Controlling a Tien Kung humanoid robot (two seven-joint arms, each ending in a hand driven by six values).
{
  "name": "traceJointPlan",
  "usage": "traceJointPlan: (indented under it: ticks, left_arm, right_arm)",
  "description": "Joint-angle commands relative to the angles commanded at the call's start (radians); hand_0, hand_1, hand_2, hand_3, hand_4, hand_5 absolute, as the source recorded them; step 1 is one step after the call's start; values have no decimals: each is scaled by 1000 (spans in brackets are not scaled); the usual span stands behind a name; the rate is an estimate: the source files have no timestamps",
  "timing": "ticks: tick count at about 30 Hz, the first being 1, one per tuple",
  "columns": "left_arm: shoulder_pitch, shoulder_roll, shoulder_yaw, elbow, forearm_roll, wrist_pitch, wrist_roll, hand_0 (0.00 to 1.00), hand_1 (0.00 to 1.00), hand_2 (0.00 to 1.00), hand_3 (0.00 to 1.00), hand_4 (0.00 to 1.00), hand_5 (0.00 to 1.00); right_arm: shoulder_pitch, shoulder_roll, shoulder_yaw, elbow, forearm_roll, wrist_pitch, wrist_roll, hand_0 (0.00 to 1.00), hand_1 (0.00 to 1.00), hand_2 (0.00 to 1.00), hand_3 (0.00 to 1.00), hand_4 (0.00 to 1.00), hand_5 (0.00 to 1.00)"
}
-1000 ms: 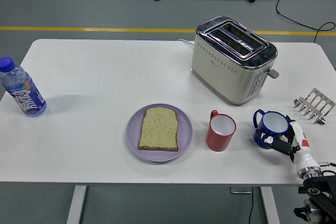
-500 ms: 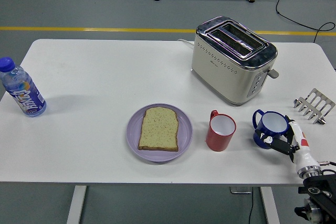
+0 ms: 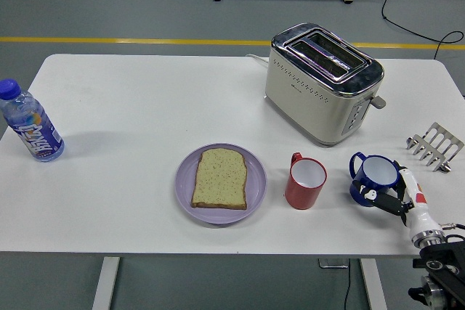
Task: Pick up the cup,pour liquid into bread,place the cup on the desk
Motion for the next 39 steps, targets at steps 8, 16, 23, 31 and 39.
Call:
traceJointPlan:
  ticks: [8, 16, 23, 31, 39]
  left_arm:
    - [0, 1, -7, 0, 15, -1, 8, 690, 756, 773, 611, 396, 998]
    - [2, 0, -10, 0, 18, -2, 10, 690, 756, 773, 611, 396, 998]
    - [1, 1, -4, 1, 8, -4, 5, 690, 756, 773, 611, 396, 998]
    - [0, 2, 3, 1, -2, -5, 3, 690, 756, 773, 611, 396, 998]
    - [0, 2, 6, 1, -7, -6, 1, 690, 756, 773, 611, 396, 998]
  right_arm:
    - [-4, 0, 2, -4, -18, -4, -9, 579, 518, 649, 648, 737, 2]
    - [-4, 0, 1, -3, -29, -7, -13, 616, 568, 693, 702, 766, 2]
    - [-3, 1, 2, -4, -32, -12, -11, 674, 606, 756, 769, 822, 2]
    - [-1, 1, 2, -2, -32, -8, -10, 770, 687, 841, 850, 895, 5]
    - [-1, 1, 2, 2, -34, -1, -9, 801, 713, 864, 876, 901, 13]
